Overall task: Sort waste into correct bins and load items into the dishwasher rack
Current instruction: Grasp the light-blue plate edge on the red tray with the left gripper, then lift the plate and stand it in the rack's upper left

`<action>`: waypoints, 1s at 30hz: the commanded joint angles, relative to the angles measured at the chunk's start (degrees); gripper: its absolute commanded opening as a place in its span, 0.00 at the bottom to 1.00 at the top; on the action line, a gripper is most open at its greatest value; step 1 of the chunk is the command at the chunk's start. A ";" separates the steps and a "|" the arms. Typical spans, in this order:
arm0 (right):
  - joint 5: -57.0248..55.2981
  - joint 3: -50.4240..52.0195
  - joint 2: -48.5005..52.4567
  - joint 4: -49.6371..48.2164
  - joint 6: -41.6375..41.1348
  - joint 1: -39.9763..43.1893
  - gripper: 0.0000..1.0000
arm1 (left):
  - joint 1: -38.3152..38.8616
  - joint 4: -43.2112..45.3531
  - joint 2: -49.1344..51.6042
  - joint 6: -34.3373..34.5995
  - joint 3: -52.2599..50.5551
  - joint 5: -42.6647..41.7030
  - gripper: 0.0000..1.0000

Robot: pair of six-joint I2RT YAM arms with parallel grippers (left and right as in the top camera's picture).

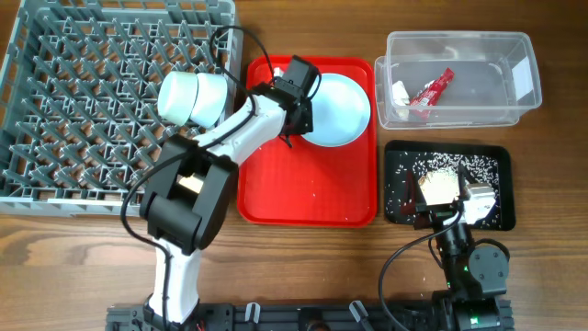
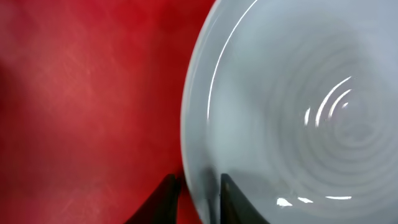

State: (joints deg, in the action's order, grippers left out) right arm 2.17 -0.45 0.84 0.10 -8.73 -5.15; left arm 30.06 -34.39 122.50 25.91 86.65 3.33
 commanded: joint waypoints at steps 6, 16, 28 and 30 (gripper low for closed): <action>0.85 0.13 -0.31 -0.22 -0.39 0.24 1.00 | -0.83 -9.92 -7.19 -9.38 3.45 6.12 0.04; 0.85 0.13 -0.31 -0.22 -0.39 0.24 1.00 | -4.26 -23.69 -36.54 -22.53 4.55 33.64 0.04; 0.85 0.13 -0.31 -0.22 -0.42 0.24 1.00 | -21.11 -17.49 -39.08 -38.21 -2.10 35.98 0.04; 0.85 0.13 -0.31 -0.22 -0.39 0.24 1.00 | -22.99 -11.87 -39.08 -42.10 -3.85 35.98 0.04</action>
State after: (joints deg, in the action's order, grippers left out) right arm 2.17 -0.45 0.84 0.10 -8.73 -5.15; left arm 9.85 -52.05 83.11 -8.36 85.60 38.26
